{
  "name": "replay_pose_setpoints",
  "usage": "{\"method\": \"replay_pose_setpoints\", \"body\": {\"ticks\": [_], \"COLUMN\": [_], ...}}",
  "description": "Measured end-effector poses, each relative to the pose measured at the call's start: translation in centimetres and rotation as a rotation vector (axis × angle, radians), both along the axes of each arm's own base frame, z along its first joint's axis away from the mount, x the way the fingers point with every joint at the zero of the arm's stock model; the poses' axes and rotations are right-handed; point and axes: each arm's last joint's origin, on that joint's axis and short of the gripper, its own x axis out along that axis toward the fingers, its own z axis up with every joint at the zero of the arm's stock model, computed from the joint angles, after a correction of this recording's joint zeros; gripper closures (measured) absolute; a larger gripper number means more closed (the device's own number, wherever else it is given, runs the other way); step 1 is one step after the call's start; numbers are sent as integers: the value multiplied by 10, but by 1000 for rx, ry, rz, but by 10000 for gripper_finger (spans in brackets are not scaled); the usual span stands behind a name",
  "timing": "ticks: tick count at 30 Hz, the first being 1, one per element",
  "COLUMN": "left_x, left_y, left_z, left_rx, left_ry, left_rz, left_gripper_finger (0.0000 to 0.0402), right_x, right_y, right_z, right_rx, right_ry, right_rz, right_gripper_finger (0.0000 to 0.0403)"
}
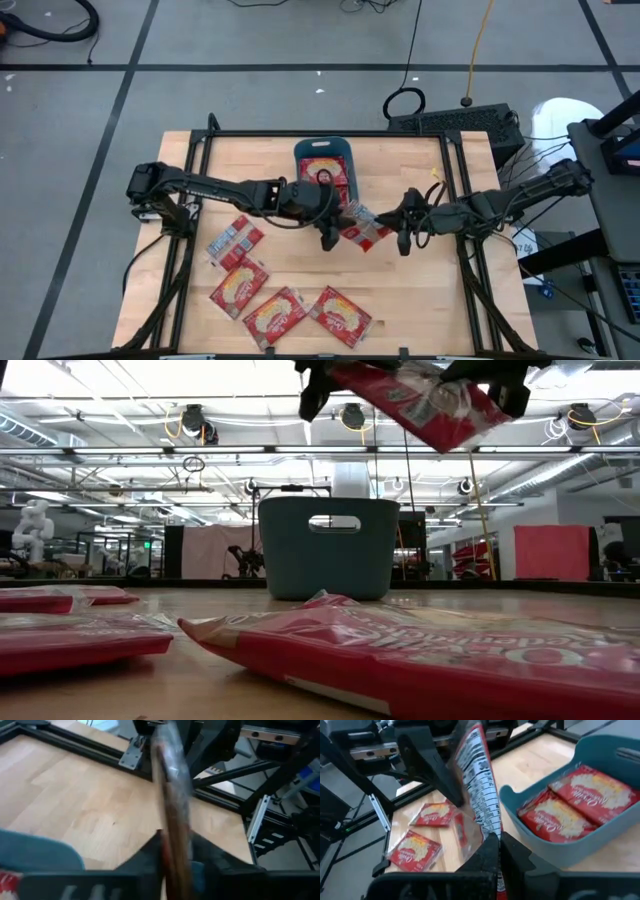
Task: Sort popcorn bags into baskets
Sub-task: Put the red popcorn bag into the blue bin
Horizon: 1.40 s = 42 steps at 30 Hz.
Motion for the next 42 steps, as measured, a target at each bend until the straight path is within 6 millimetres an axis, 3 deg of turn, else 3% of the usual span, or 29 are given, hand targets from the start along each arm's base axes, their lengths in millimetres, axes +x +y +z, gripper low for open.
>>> {"method": "replay_pose_setpoints", "body": {"ticks": [4, 8, 12, 22, 28, 36, 42], "left_x": [0, -1, -10, -47, -59, -65, -66], "left_y": [1, 1, 2, 10, 9, 13, 5], "left_z": [3, 10, 25, 75, 91, 95, 99], "left_rx": [15, 45, 182, 635, 1068, 1230, 1397], "left_ry": [-28, -65, -118, -276, -232, -133, -70], "left_rz": [-14, -25, -75, -188, -129, -54, 0], "left_gripper_finger": [381, 369, 357, 382, 350, 382, 369], "right_x": [-3, -6, -13, -31, -28, -19, 2], "right_y": [-2, -3, -5, -15, -15, -20, -23], "right_z": [6, 12, 19, 34, 37, 43, 50], "right_rx": [-13, 26, 189, 678, 879, 982, 998], "right_ry": [-35, -89, -151, -316, -360, -505, -638], "right_rz": [5, -1, -50, -215, -250, -337, -317], "right_gripper_finger": [403, 395, 371, 306, 269, 219, 201]}}
